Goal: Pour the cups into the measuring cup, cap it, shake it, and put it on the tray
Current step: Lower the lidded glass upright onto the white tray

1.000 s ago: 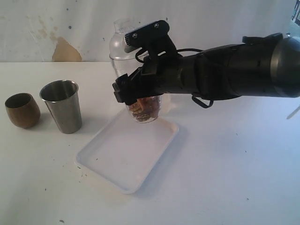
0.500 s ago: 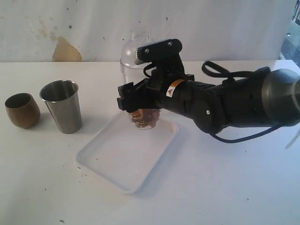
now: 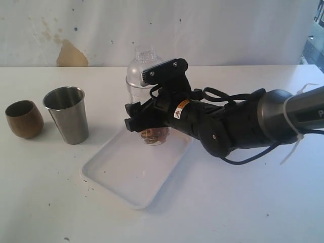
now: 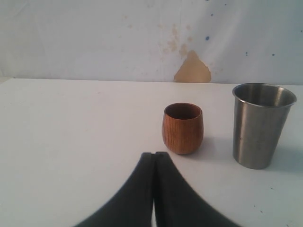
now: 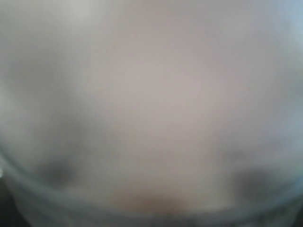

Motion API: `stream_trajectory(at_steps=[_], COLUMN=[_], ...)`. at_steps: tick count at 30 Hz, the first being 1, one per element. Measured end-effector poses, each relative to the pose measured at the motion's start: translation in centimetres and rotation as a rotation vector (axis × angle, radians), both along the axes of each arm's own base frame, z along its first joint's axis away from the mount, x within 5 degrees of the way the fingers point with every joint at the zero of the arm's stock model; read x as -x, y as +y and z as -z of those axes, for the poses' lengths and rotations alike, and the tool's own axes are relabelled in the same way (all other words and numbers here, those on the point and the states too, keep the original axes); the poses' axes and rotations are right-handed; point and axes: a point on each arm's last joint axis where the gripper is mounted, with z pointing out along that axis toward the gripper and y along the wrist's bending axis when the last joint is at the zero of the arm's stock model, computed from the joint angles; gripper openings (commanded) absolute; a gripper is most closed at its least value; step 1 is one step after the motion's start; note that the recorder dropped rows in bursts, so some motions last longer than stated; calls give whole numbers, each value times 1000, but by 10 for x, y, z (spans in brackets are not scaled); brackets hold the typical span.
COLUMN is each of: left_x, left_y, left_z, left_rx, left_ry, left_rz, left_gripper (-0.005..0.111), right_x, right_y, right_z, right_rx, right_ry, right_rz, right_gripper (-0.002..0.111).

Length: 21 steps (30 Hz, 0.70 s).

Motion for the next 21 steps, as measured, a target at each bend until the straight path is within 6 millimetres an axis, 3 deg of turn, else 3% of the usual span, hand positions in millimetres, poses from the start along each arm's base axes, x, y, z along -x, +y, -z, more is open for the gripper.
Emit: stream_trajectory(at_steps=[2,5,21], left_x=[0,0,0], left_y=[0,0,0], left_z=[0,0,0], left_rx=[0,0,0], left_ry=[0,0,0], left_rz=[0,0,0], left_gripper=[0,0,0], right_x=[0,0,2], right_y=[0,0,3], right_z=[0,0,0], right_rx=[0,0,-80], right_ry=[0,0,46], right_rz=[0,0,-2], right_gripper=[65,79,80])
